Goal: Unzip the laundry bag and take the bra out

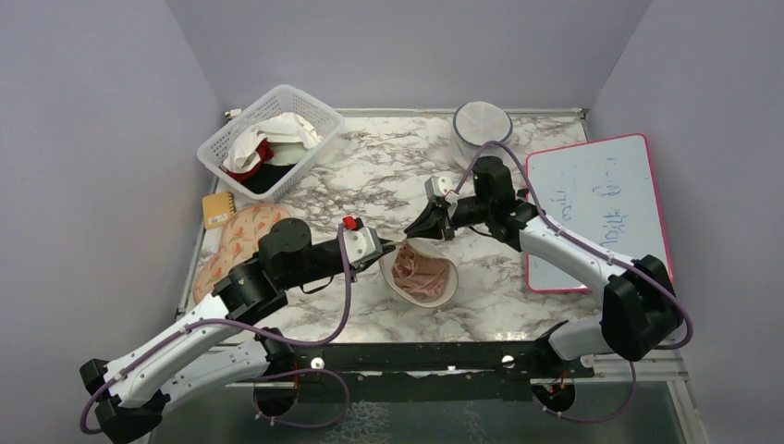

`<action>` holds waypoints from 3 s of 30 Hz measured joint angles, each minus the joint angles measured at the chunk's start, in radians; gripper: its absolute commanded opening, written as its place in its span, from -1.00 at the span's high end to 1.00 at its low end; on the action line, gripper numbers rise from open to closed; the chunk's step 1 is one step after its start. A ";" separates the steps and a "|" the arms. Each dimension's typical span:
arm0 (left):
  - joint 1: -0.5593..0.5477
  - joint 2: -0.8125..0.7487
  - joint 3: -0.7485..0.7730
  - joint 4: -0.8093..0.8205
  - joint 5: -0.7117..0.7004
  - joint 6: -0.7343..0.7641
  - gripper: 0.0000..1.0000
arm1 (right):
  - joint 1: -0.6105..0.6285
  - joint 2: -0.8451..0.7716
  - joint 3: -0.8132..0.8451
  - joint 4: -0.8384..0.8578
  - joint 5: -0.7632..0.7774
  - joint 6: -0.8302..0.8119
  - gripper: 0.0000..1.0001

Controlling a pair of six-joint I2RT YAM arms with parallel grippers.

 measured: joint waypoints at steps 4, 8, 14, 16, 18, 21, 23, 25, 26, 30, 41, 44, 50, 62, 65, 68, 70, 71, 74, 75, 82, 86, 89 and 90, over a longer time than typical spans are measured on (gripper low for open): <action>0.000 -0.002 -0.008 0.014 0.008 -0.007 1.00 | 0.000 0.008 0.000 -0.011 -0.008 0.010 0.79; 0.000 -0.002 -0.010 0.032 -0.026 -0.050 1.00 | 0.000 0.006 0.000 -0.013 0.038 0.060 0.33; -0.001 0.022 0.014 0.048 -0.200 -0.190 1.00 | -0.003 -0.091 -0.081 -0.021 0.229 0.193 -0.99; -0.001 0.039 0.027 0.048 -0.251 -0.230 1.00 | -0.006 -0.151 -0.102 -0.029 0.304 0.254 -0.99; 0.000 0.057 0.041 0.041 -0.299 -0.270 1.00 | -0.006 -0.210 -0.109 -0.049 0.404 0.323 -0.99; 0.000 0.087 0.064 0.024 -0.348 -0.311 1.00 | -0.006 -0.283 -0.085 -0.135 0.609 0.464 -0.99; -0.001 0.110 0.081 0.018 -0.377 -0.335 1.00 | -0.006 -0.286 -0.030 -0.237 0.708 0.538 -0.99; 0.000 0.127 0.093 0.014 -0.400 -0.352 1.00 | -0.006 -0.265 0.046 -0.349 0.752 0.579 -0.99; 0.000 0.134 0.097 0.012 -0.409 -0.360 1.00 | -0.010 -0.260 0.066 -0.382 0.752 0.589 -0.99; 0.000 0.152 0.102 0.011 -0.434 -0.377 1.00 | -0.012 -0.286 0.027 -0.443 0.673 0.632 -0.82; 0.000 0.235 0.151 -0.027 -0.478 -0.394 1.00 | -0.011 -0.294 -0.143 -0.543 0.663 0.761 -0.34; 0.012 0.261 0.170 -0.047 -0.498 -0.403 1.00 | -0.011 -0.314 -0.169 -0.531 0.662 0.797 -0.21; 0.058 0.283 0.179 -0.079 -0.504 -0.421 1.00 | -0.011 -0.325 -0.251 -0.501 0.650 0.859 0.15; 0.273 0.452 0.170 -0.123 -0.472 -0.387 0.23 | -0.011 -0.364 -0.333 -0.451 0.647 0.934 0.35; 0.279 0.526 0.212 -0.195 -0.475 -0.372 -0.04 | -0.011 -0.365 -0.337 -0.441 0.646 0.944 0.35; 0.279 0.518 0.231 -0.241 -0.458 -0.377 -0.15 | -0.011 -0.368 -0.338 -0.428 0.645 0.948 0.35; 0.280 0.475 0.233 -0.248 -0.412 -0.388 -0.15 | -0.011 -0.368 -0.338 -0.422 0.642 0.949 0.36; 0.280 0.447 0.233 -0.247 -0.377 -0.394 -0.15 | -0.011 -0.368 -0.338 -0.420 0.642 0.950 0.36; 0.280 0.365 0.220 -0.197 -0.253 -0.405 -0.13 | -0.011 -0.368 -0.338 -0.405 0.639 0.951 0.38; 0.276 0.341 0.202 -0.158 -0.208 -0.406 -0.11 | -0.011 -0.368 -0.338 -0.401 0.637 0.951 0.38; 0.105 0.291 0.041 0.016 -0.012 -0.319 -0.02 | -0.011 -0.367 -0.338 -0.388 0.632 0.951 0.39; -0.016 0.332 0.021 0.055 0.031 -0.215 0.03 | -0.011 -0.368 -0.338 -0.385 0.628 0.951 0.39; -0.048 0.381 0.022 0.083 0.038 -0.159 0.04 | -0.011 -0.368 -0.338 -0.385 0.626 0.951 0.29; -0.055 0.402 0.022 0.090 0.039 -0.145 0.06 | -0.011 -0.368 -0.338 -0.385 0.624 0.951 0.27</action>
